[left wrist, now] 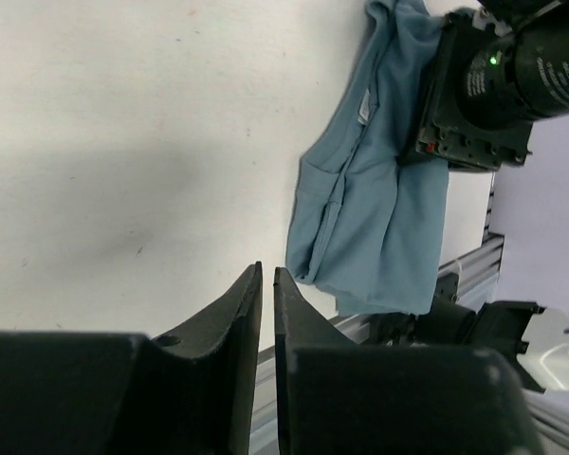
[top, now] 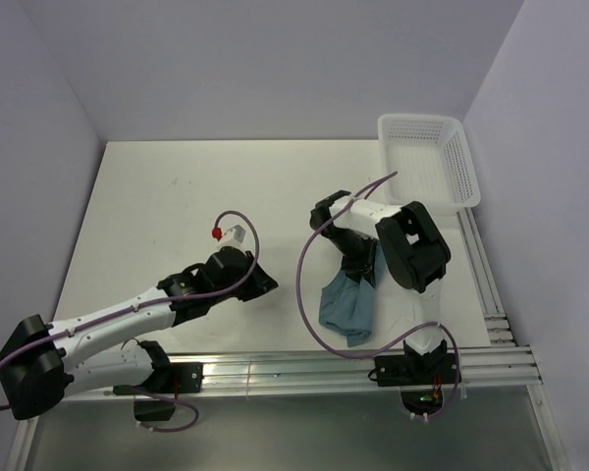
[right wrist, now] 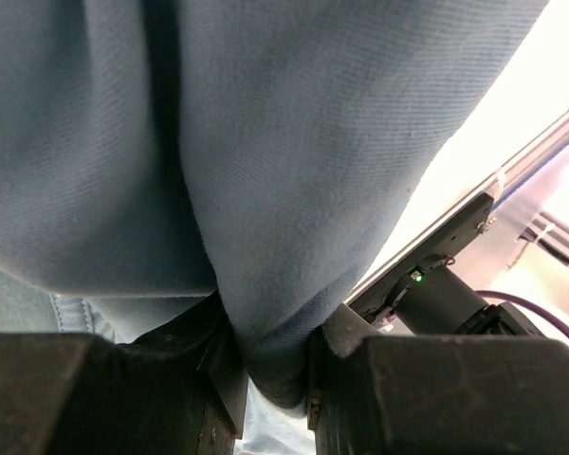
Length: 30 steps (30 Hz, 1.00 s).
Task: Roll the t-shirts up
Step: Roll the tshirt
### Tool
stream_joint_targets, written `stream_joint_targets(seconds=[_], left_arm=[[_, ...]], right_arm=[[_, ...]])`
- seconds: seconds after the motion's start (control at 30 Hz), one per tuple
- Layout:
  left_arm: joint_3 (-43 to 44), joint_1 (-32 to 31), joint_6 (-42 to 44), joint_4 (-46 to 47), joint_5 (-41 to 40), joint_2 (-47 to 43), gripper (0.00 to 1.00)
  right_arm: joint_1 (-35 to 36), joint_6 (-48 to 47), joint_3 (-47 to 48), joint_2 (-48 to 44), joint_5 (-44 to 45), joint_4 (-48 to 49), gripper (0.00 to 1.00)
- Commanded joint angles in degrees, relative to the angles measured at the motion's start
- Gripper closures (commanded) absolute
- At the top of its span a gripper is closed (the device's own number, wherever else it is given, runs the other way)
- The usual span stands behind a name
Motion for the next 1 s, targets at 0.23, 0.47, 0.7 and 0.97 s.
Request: stream_joint_targets(seconds=[0.23,0.47,0.7,0.97], left_arm=[[9.4,-2.33,8.91,10.38,8.39,10.46,0.77],[15.03,-6.9,8.92,15.83,10.78,18.28,0.65],[12.13,-8.4,5.84,18.56,10.26,15.57,0.59],[17.13,-14.02,6.37,19.53,7.89,22.23,0.5]], right_arm=[[0.69,5.0,5.09,10.88,2.11,-5.06,1.0],[0.68,2.89,10.37,8.61,-1.41,-4.88,0.67],[0.51,1.74,12.83,8.25,-3.79,-4.97,0.51],[0.42,1.04,14.33,9.21,-4.32,-4.97,0.57]])
